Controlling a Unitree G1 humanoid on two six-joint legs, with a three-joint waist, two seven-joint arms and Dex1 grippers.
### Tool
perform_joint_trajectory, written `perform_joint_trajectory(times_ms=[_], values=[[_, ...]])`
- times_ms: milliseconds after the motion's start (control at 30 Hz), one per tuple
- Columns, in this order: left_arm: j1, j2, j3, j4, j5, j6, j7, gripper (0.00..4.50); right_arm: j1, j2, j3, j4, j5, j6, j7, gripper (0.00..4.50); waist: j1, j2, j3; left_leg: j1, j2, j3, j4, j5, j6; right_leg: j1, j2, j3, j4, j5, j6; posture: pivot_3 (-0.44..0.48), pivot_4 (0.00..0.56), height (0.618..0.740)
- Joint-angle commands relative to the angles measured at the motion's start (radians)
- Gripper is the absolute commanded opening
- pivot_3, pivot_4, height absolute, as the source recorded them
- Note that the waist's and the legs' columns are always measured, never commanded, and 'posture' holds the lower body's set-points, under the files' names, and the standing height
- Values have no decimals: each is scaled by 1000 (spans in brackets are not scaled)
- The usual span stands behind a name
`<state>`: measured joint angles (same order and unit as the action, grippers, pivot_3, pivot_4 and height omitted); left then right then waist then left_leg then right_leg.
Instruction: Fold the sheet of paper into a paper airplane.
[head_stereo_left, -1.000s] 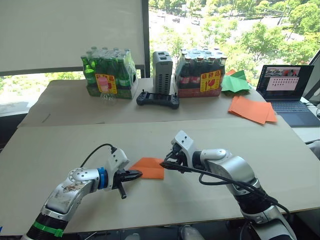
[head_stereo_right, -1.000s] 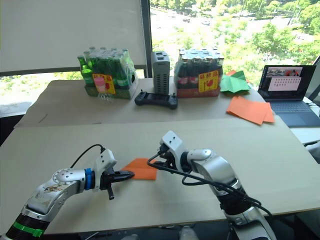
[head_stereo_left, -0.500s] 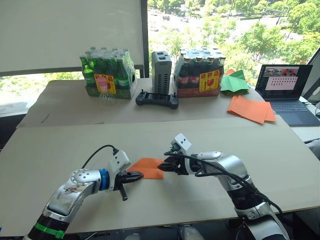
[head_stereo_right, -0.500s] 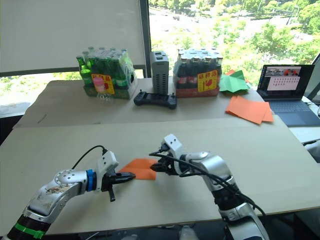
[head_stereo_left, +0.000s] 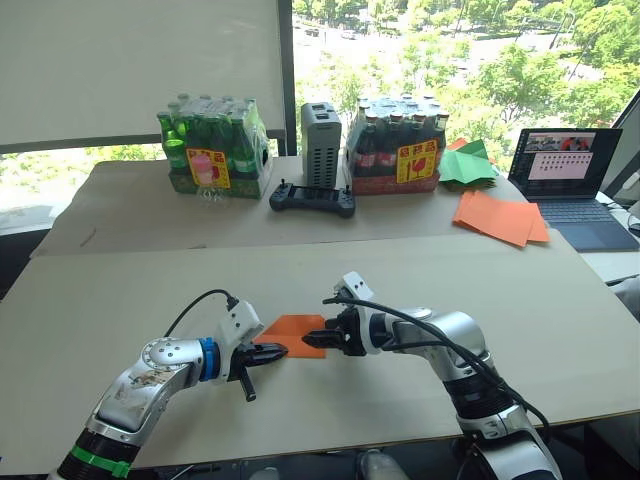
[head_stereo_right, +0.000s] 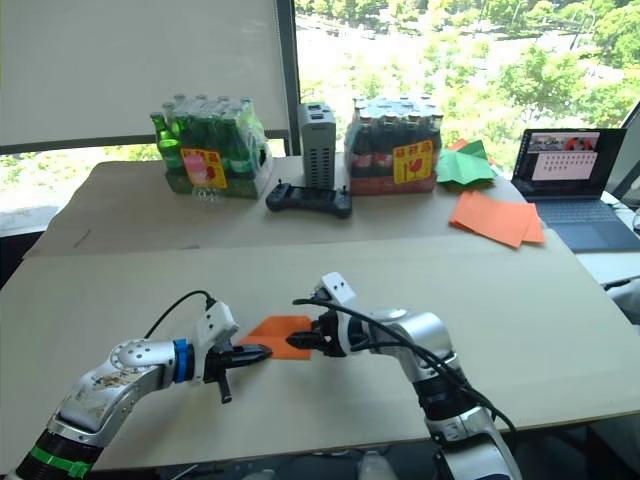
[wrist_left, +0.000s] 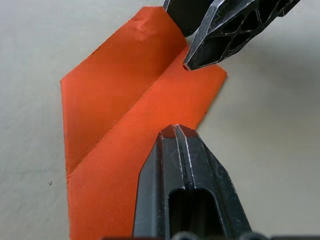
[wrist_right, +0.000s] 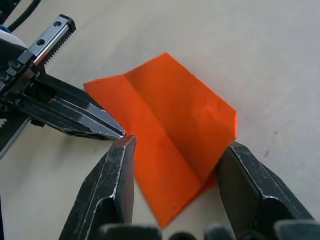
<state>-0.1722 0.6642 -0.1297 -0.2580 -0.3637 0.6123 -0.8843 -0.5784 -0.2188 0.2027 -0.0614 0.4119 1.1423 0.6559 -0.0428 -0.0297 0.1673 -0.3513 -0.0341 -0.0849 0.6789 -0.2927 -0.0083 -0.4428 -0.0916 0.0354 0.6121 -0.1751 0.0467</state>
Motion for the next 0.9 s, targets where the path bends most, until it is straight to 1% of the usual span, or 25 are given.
perform_joint_trajectory(times_ms=[33, 400, 433, 500, 633, 767, 900], values=[[-2, 2, 3, -35, -4, -3, -3, 0, -27, 30, -53, 13, 27, -32, -19, 2549, 0, 0, 0, 0, 0, 0, 0, 0, 0, 0, 0, 0, 0, 0, 0, 0, 150, 723], [8, 14, 5, -48, -6, 1, -9, 0, -3, 21, -51, -11, 37, -102, 10, 2549, -1, 0, 0, 0, 0, 0, 0, 0, 0, -1, 0, 0, 0, 0, 0, 0, 150, 723], [9, 14, 6, -48, -7, 2, -10, 0, -1, 21, -51, -11, 36, -108, 11, 2017, -1, 0, 0, 0, 0, 0, 0, 0, 0, -1, 0, 0, 0, 0, 0, 0, 150, 723], [12, 19, 6, -50, -5, 2, -13, 0, 4, 20, -51, -11, 38, -118, 16, 1404, 0, 0, 0, 0, 0, 0, 0, 0, 0, -1, 0, 0, 0, 0, 0, 0, 150, 723], [17, 26, 6, -56, -6, 3, -15, 0, 12, 15, -51, -10, 40, -142, 27, 35, 0, 0, 0, 0, 0, 0, 0, 0, 0, -1, 0, 0, 0, 0, 0, 0, 150, 723], [19, 28, 8, -60, -7, 5, -15, 0, 22, 6, -42, -5, 28, -162, 33, 13, 0, 0, 0, 0, 0, 0, 0, 0, 0, -1, 0, 0, 0, 0, 0, 0, 150, 723], [17, 27, 15, -62, -12, 13, -11, 0, 77, -47, 44, -62, -35, -292, 71, 13, 1, 0, 0, 0, 0, 0, 0, 0, 0, 0, 0, 0, 0, 0, 0, 0, 150, 723]])
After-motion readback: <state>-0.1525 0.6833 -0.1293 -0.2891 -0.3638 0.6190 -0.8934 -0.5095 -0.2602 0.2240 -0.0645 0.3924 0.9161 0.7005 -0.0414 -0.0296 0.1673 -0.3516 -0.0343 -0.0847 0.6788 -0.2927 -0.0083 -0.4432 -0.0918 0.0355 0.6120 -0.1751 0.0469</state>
